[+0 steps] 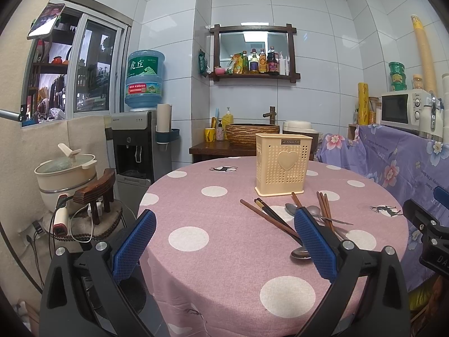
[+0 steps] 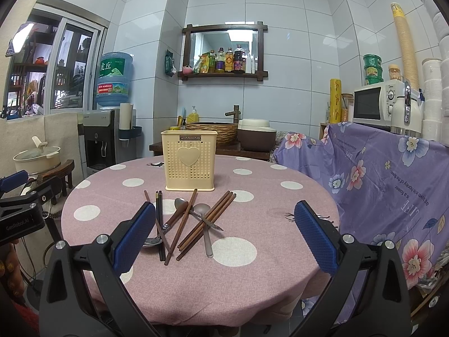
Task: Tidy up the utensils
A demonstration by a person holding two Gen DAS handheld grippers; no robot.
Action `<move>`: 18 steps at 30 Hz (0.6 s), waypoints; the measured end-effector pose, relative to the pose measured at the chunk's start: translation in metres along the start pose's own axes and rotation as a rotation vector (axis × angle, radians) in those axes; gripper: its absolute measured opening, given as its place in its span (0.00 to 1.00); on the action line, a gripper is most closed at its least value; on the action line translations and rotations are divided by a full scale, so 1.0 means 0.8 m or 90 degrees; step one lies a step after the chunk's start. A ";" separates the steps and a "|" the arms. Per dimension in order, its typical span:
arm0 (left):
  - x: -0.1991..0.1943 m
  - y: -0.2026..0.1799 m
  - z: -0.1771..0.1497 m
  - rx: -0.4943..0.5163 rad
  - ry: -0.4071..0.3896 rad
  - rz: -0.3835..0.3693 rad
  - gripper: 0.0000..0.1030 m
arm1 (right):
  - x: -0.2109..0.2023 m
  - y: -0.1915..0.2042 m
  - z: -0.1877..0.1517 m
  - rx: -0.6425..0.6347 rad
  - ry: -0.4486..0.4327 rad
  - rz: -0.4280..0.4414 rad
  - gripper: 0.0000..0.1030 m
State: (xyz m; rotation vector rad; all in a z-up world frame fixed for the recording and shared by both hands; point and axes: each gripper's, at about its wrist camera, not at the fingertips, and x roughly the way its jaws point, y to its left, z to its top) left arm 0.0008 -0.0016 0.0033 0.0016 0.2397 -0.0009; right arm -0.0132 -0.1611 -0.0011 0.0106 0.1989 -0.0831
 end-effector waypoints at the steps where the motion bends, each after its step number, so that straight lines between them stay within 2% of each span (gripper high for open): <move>1: 0.000 0.000 0.000 0.000 0.000 0.000 0.95 | 0.000 0.000 -0.001 0.000 0.000 0.000 0.95; 18: 0.002 0.010 -0.003 -0.001 0.007 0.000 0.95 | 0.004 0.001 -0.004 0.000 0.008 0.000 0.95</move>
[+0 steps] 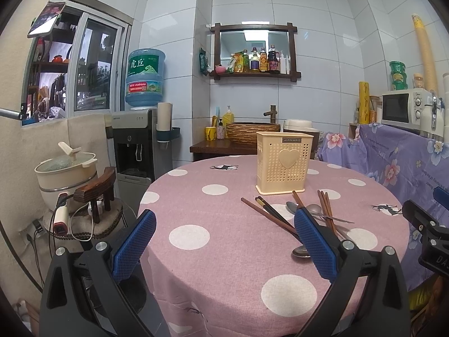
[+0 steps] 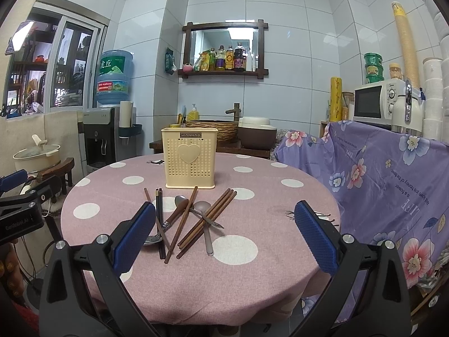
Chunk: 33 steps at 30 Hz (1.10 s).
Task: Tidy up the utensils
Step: 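Move the right tool down toward the brown chopsticks beside the holder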
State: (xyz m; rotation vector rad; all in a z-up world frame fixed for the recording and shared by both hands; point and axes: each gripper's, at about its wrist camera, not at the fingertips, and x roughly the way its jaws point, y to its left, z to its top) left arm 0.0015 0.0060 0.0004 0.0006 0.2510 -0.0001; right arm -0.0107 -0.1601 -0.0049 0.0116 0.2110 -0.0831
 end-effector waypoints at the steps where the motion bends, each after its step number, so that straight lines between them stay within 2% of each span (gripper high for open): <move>1: 0.000 -0.001 0.000 0.000 0.000 0.000 0.95 | 0.000 0.000 0.000 0.000 0.001 0.000 0.95; 10: 0.005 0.001 -0.001 0.003 0.010 -0.005 0.95 | 0.005 -0.002 -0.001 -0.001 0.013 -0.001 0.95; 14: 0.024 0.000 -0.008 0.013 0.056 -0.007 0.95 | 0.029 -0.011 -0.009 0.004 0.058 -0.005 0.95; 18: 0.066 0.001 -0.017 0.045 0.149 0.003 0.95 | 0.068 -0.031 -0.021 0.010 0.132 -0.038 0.95; 20: 0.087 0.006 -0.018 0.042 0.187 -0.006 0.95 | 0.088 -0.044 -0.023 0.021 0.164 -0.056 0.95; 23: 0.116 0.015 -0.012 0.024 0.221 -0.024 0.94 | 0.116 -0.064 -0.022 0.053 0.196 -0.055 0.95; 27: 0.164 0.006 0.001 0.024 0.274 -0.054 0.80 | 0.155 -0.070 -0.011 0.051 0.231 -0.019 0.95; 30: 0.199 -0.004 0.007 0.027 0.309 -0.079 0.71 | 0.186 -0.063 -0.001 0.046 0.256 0.030 0.95; 33: 0.231 -0.011 0.008 0.026 0.350 -0.097 0.61 | 0.207 -0.050 0.007 0.026 0.269 0.048 0.94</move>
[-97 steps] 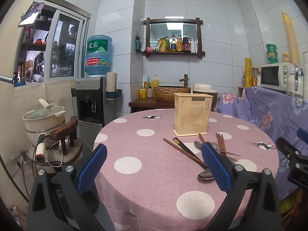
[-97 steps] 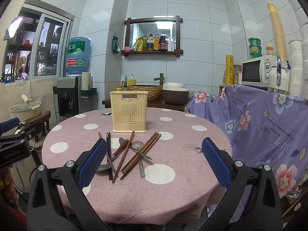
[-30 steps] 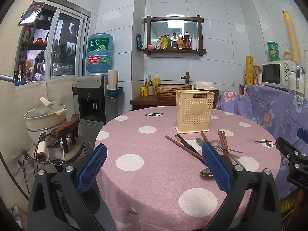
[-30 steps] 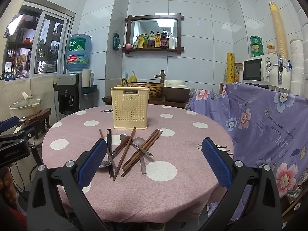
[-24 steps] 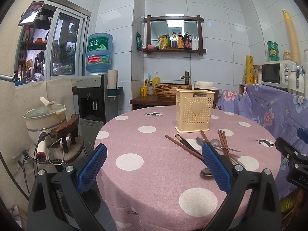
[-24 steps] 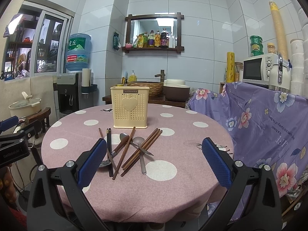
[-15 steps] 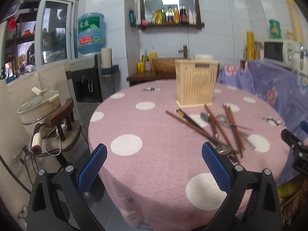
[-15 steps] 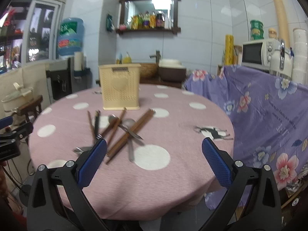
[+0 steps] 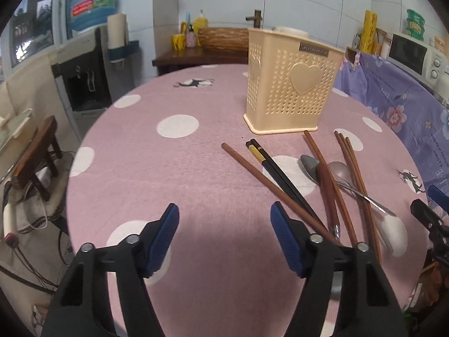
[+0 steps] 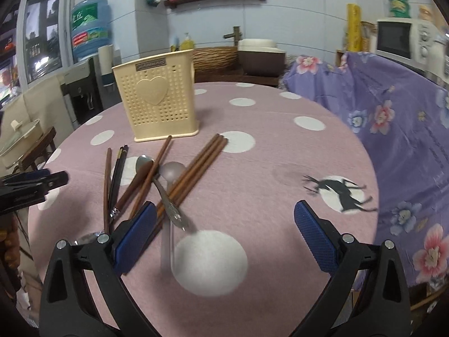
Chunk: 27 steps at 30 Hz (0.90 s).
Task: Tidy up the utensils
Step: 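Move the right tool down toward the brown chopsticks beside the holder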
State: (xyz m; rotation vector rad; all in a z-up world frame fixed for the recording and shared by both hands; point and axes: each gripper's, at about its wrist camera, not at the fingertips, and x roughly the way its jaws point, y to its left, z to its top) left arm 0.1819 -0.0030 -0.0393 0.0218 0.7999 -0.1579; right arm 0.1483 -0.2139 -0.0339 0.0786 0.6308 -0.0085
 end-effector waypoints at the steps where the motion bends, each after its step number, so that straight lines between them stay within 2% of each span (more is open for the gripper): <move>1: 0.010 0.000 0.006 -0.006 0.016 -0.013 0.55 | 0.005 0.004 0.005 -0.007 0.002 0.001 0.94; 4: 0.039 0.003 0.022 -0.034 0.069 -0.041 0.41 | 0.015 0.012 0.016 -0.013 0.002 0.007 0.94; 7: 0.058 0.001 0.038 -0.047 0.102 -0.063 0.36 | 0.022 0.021 0.025 -0.023 -0.001 0.007 0.94; 11: 0.070 -0.006 0.051 -0.038 0.114 -0.060 0.35 | 0.031 0.029 0.035 -0.040 0.004 0.013 0.94; 13: 0.080 -0.005 0.057 -0.045 0.128 -0.052 0.28 | 0.033 0.032 0.038 -0.046 0.004 0.014 0.93; 18: 0.085 -0.008 0.062 -0.058 0.142 -0.053 0.25 | 0.040 0.036 0.043 -0.048 0.006 0.021 0.92; 22: 0.094 -0.019 0.069 -0.036 0.147 -0.038 0.17 | 0.049 0.041 0.046 -0.050 0.019 0.034 0.88; 27: 0.101 -0.018 0.077 -0.012 0.144 -0.046 0.17 | 0.058 0.043 0.056 -0.036 0.039 0.053 0.81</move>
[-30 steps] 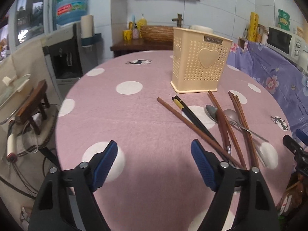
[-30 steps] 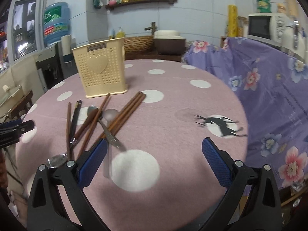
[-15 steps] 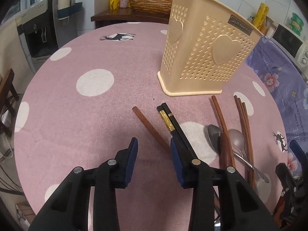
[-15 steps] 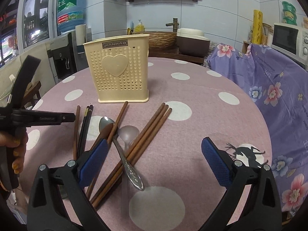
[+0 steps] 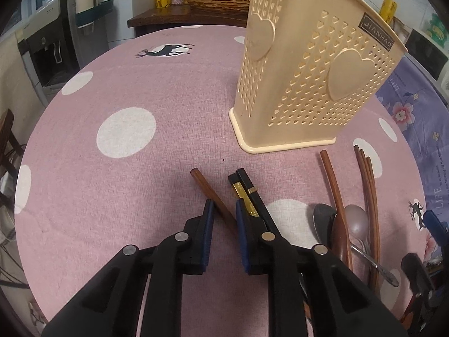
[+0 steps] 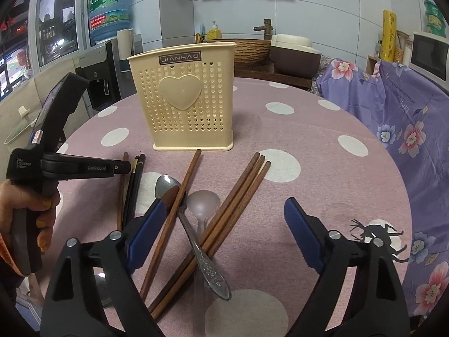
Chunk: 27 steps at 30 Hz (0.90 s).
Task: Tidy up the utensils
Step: 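Move the right tool down toward the brown chopsticks beside the holder, then close the right gripper on a single brown wooden chopstick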
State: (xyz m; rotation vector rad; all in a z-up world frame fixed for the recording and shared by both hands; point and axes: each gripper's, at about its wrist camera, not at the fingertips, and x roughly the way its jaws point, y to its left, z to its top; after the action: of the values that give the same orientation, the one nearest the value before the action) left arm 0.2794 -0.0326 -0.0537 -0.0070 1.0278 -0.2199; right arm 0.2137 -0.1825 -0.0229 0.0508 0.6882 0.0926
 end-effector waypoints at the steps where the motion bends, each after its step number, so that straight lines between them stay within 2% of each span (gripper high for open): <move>1: 0.001 0.002 0.003 0.004 0.001 0.002 0.17 | 0.003 0.000 0.004 0.006 0.007 0.006 0.80; 3: 0.004 0.009 0.009 -0.003 0.008 0.003 0.17 | 0.013 0.000 0.012 0.018 0.026 0.024 0.77; 7: 0.006 0.014 0.017 -0.007 0.022 -0.006 0.16 | 0.043 0.006 0.031 0.043 0.081 0.063 0.61; 11: 0.006 0.012 0.014 0.001 0.012 0.005 0.16 | 0.082 0.012 0.051 0.071 0.132 0.056 0.45; 17: 0.008 0.016 0.015 -0.007 0.012 -0.002 0.16 | 0.120 0.028 0.059 0.066 0.182 0.031 0.29; 21: 0.007 0.013 0.012 -0.003 0.006 0.005 0.16 | 0.133 0.029 0.056 0.083 0.200 0.021 0.23; 27: 0.005 0.010 0.008 -0.003 0.004 0.003 0.16 | 0.134 0.035 0.055 0.079 0.197 0.009 0.16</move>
State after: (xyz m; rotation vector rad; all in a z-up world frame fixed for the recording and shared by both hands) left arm 0.2878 -0.0262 -0.0546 -0.0075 1.0352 -0.2135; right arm 0.3218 -0.1444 -0.0544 0.1632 1.0028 0.0724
